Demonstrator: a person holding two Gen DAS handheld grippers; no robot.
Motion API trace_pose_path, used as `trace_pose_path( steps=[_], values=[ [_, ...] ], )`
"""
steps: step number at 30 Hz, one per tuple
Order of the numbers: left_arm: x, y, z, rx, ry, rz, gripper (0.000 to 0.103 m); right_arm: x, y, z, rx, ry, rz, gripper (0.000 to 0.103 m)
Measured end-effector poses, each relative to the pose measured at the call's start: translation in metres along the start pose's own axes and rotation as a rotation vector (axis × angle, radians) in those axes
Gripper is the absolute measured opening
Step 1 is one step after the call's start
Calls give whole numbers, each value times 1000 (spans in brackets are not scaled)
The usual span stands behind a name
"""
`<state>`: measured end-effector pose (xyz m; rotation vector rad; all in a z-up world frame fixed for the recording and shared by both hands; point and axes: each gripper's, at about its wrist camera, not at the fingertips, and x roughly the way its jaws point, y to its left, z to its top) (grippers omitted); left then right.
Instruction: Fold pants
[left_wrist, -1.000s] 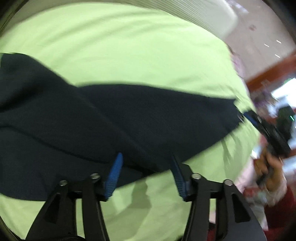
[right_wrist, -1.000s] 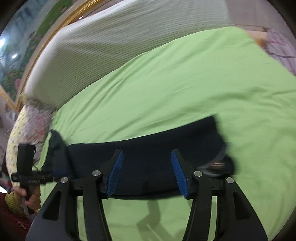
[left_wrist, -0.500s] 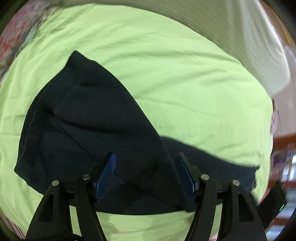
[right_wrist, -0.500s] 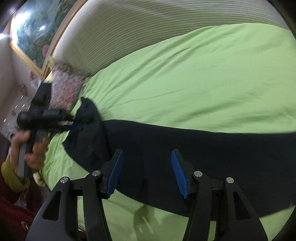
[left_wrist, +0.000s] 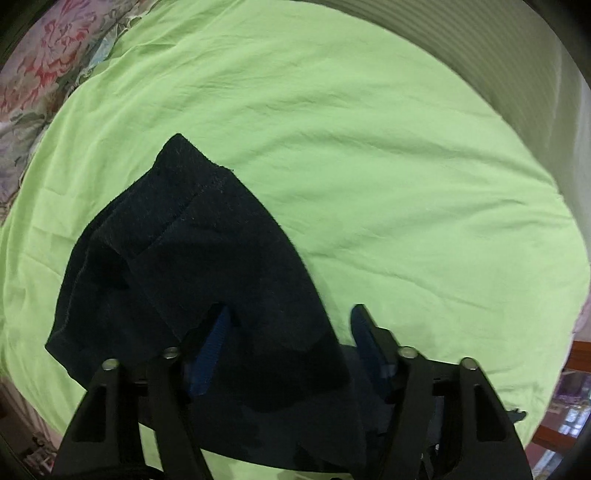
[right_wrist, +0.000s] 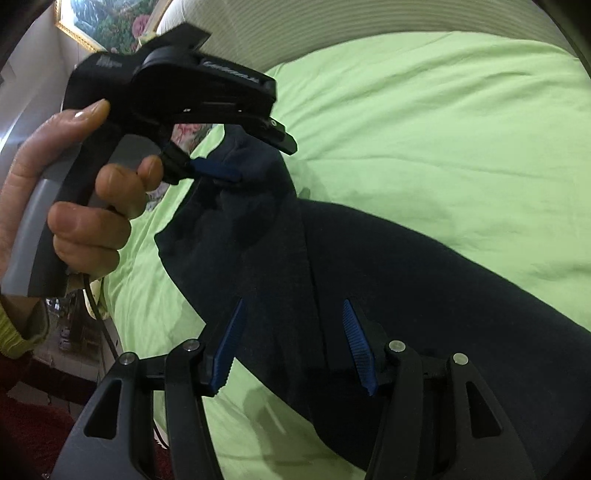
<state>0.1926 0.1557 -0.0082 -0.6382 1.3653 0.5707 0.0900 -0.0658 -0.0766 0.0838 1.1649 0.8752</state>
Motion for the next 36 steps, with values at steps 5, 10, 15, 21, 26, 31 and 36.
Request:
trace_pose_path(
  steps=[5, 10, 15, 21, 26, 31, 36],
  values=[
    [8, 11, -6, 40, -27, -26, 9, 21, 8, 1, -46, 63, -15, 41],
    [-13, 32, -19, 44, -90, -118, 5, 19, 13, 2, -88, 69, -31, 7],
    [-41, 74, -37, -9, -167, -263, 4, -3, 28, 5, -146, 31, -4, 7],
    [-50, 129, -73, -110, -200, -431, 4, -2, 57, 1, -275, 73, -16, 7],
    [-46, 154, -101, -157, -206, -475, 4, 2, 67, -7, -353, 120, -39, 7],
    [-30, 172, -121, -197, -194, -495, 4, 5, 65, -11, -388, 165, -55, 7],
    [-9, 186, -131, -232, -173, -510, 4, 12, 64, -9, -416, 210, -69, 6]
  ],
)
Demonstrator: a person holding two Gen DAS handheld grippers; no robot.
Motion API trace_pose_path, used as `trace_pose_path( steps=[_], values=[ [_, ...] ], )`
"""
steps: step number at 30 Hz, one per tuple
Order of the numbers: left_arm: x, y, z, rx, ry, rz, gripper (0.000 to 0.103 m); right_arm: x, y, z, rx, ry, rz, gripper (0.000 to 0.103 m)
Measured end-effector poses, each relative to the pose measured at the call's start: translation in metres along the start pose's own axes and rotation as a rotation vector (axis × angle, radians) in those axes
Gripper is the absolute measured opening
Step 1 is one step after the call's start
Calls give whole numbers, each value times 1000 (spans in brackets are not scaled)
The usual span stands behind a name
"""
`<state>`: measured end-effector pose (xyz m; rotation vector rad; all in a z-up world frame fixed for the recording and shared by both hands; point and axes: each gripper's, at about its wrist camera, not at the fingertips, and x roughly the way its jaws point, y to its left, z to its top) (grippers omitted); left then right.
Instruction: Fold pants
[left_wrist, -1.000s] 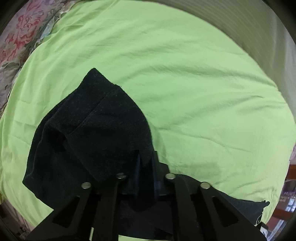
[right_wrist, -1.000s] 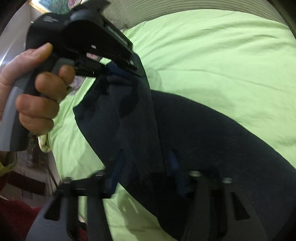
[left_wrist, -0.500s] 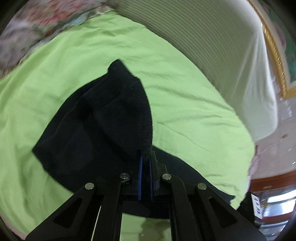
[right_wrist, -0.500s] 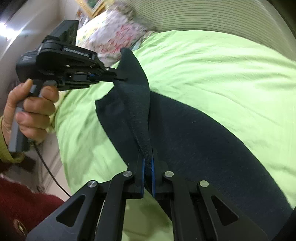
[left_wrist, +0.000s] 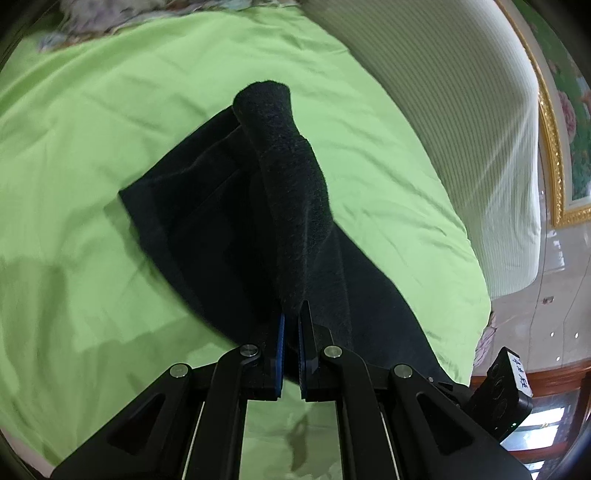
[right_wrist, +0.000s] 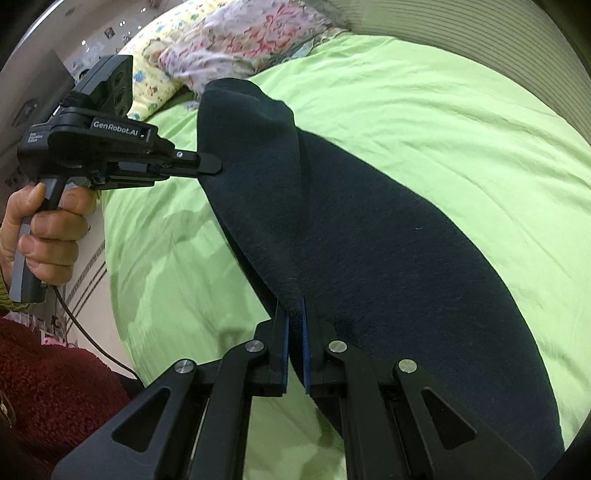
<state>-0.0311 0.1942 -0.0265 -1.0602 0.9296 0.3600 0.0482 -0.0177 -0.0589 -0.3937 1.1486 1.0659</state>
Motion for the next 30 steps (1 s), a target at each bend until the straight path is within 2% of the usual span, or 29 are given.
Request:
trace_pose_path(
  steps=[14, 15, 19, 23, 27, 30],
  values=[
    [21, 37, -5, -37, 33, 10, 4, 19, 12, 8, -39, 83, -36, 7],
    [22, 38, -5, -36, 33, 11, 4, 20, 13, 9, -39, 88, -36, 10],
    [16, 37, -5, -11, 34, 17, 5, 23, 11, 9, -43, 106, -37, 11],
    [13, 36, 0, -11, 45, 29, 9, 20, 5, 7, 6, 97, 2, 20],
    [-1, 43, 2, -15, 42, 57, 12, 8, -2, 9, 79, 40, 93, 45],
    [-11, 44, 5, -6, 29, 85, 16, -2, -13, 10, 142, -12, 126, 46]
  ],
)
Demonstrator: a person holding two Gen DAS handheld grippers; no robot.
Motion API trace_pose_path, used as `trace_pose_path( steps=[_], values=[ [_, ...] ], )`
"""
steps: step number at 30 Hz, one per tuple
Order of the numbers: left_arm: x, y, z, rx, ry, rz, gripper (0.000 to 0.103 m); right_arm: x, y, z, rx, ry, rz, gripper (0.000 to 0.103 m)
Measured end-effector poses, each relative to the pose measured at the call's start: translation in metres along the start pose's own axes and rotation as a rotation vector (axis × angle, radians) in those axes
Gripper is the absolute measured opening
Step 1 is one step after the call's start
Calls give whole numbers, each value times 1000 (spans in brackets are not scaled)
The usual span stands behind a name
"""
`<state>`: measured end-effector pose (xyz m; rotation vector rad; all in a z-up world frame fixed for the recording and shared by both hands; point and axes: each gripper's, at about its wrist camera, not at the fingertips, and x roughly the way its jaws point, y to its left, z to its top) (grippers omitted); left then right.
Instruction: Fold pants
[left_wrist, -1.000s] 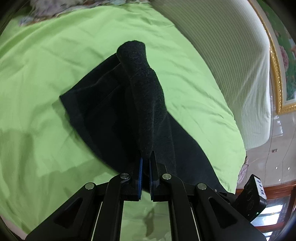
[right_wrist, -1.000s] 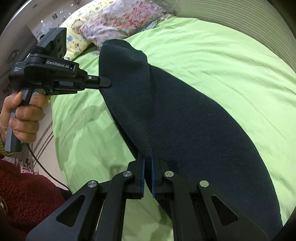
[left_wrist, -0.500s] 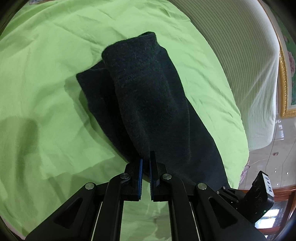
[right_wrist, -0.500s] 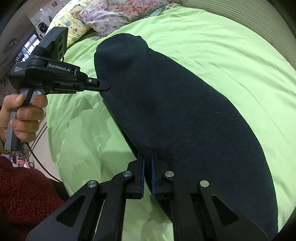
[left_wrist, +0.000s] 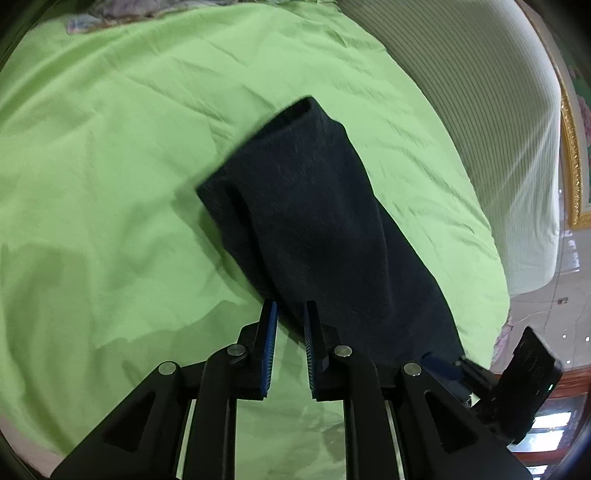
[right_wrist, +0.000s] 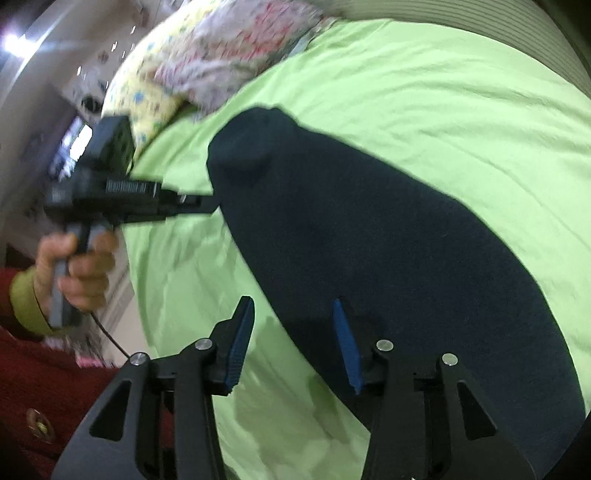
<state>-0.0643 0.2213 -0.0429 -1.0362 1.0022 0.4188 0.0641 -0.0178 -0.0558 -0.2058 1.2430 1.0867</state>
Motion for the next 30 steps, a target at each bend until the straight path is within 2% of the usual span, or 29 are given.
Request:
trace_pose_path(
  steps=[2, 6, 7, 11, 14, 17, 20, 22, 23, 24, 25, 26, 30],
  values=[
    [-4, 3, 3, -19, 0, 4, 32, -9, -12, 3, 58, -44, 5, 46],
    [-4, 11, 12, -92, 5, 14, 45, -30, -44, 13, 182, -137, -36, 46],
    [-3, 13, 16, -111, 9, 23, 50, -33, -51, 17, 206, -148, -59, 46],
    [3, 18, 28, -155, 24, 52, 61, -38, -83, 37, 276, -179, -146, 46],
    [10, 24, 36, -178, 32, 88, 61, -29, -101, 51, 300, -152, -156, 46],
    [19, 30, 39, -186, 55, 117, 61, -7, -105, 61, 287, -81, -156, 46],
    [20, 34, 38, -171, 48, 114, 61, 17, -100, 61, 220, 36, -177, 46],
    [21, 34, 36, -162, 42, 117, 60, 26, -95, 59, 167, 59, -206, 45],
    [23, 35, 37, -162, 39, 116, 59, 26, -93, 59, 153, 55, -211, 42],
    [23, 33, 38, -157, 32, 115, 58, 26, -92, 59, 154, 57, -204, 32],
    [23, 32, 40, -149, 23, 111, 53, 26, -92, 59, 155, 59, -196, 29],
    [25, 29, 42, -135, 17, 91, 35, 26, -91, 60, 146, 62, -203, 24],
    [27, 25, 45, -117, 17, 52, 23, 16, -81, 63, 91, 49, -250, 12]
  ],
)
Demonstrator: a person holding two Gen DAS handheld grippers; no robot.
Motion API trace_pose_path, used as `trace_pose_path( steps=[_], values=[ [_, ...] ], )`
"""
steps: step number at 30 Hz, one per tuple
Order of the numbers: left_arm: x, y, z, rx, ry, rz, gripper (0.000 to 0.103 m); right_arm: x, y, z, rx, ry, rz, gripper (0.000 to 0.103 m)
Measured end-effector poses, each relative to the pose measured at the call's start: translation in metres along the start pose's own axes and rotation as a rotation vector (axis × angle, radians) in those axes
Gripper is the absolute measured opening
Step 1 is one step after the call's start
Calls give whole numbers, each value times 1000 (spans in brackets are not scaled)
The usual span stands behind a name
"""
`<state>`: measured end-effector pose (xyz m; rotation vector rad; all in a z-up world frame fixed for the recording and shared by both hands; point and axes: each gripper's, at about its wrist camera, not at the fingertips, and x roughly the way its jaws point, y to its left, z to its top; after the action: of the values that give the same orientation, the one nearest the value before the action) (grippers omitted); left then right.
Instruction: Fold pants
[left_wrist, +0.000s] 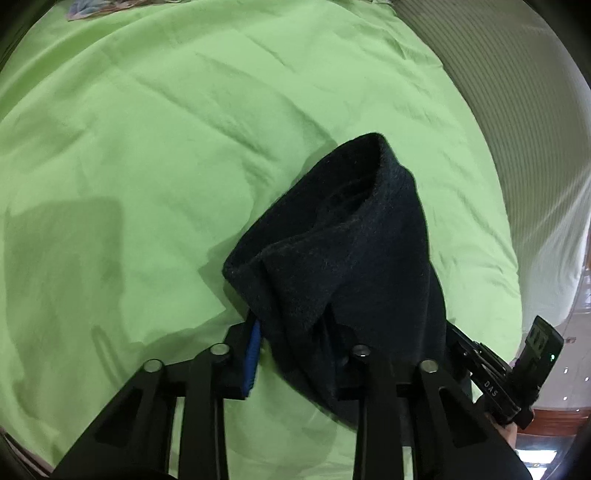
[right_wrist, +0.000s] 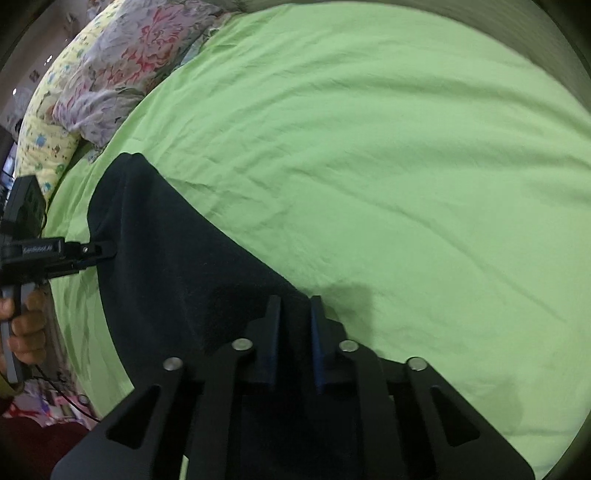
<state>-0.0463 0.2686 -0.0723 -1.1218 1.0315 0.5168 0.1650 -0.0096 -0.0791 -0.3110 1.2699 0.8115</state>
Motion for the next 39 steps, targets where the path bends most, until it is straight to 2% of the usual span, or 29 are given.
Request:
trace_pose_path(
  steps=[2, 5, 8, 11, 13, 19, 22, 24, 26, 29, 33, 39],
  values=[
    [-10, 2, -2, 13, -26, -42, 17, -16, 6, -1, -27, -61, -42, 11],
    [-33, 2, -8, 48, -78, -132, 16, -39, 16, -3, -64, -151, -86, 10],
    [-53, -1, -12, 100, -118, -195, 15, -51, 26, -9, -111, -210, -156, 10],
    [-58, -1, -11, 132, -129, -224, 15, -52, 22, -9, -84, -242, -188, 10],
    [-54, 1, -8, 139, -125, -216, 15, -46, 21, -6, -70, -234, -201, 10],
    [-32, 5, -12, 223, -107, -107, 16, -15, 22, -2, -41, -170, -228, 10],
    [-25, 6, -15, 264, -90, -51, 17, -9, 17, -2, 11, -157, -231, 15],
    [-23, 6, -18, 286, -83, -16, 20, -11, 14, -4, 46, -157, -249, 21],
    [-30, 3, -19, 312, -92, 13, 24, -19, 10, -8, 74, -178, -236, 21],
    [-49, -5, -17, 365, -138, 36, 22, -37, 7, -19, 110, -214, -235, 22],
    [-78, -20, -11, 393, -187, -3, 24, -66, -4, -42, 195, -270, -212, 22],
    [-78, -65, -11, 443, -167, -79, 34, -103, -23, -92, 363, -340, -212, 29]
  ],
)
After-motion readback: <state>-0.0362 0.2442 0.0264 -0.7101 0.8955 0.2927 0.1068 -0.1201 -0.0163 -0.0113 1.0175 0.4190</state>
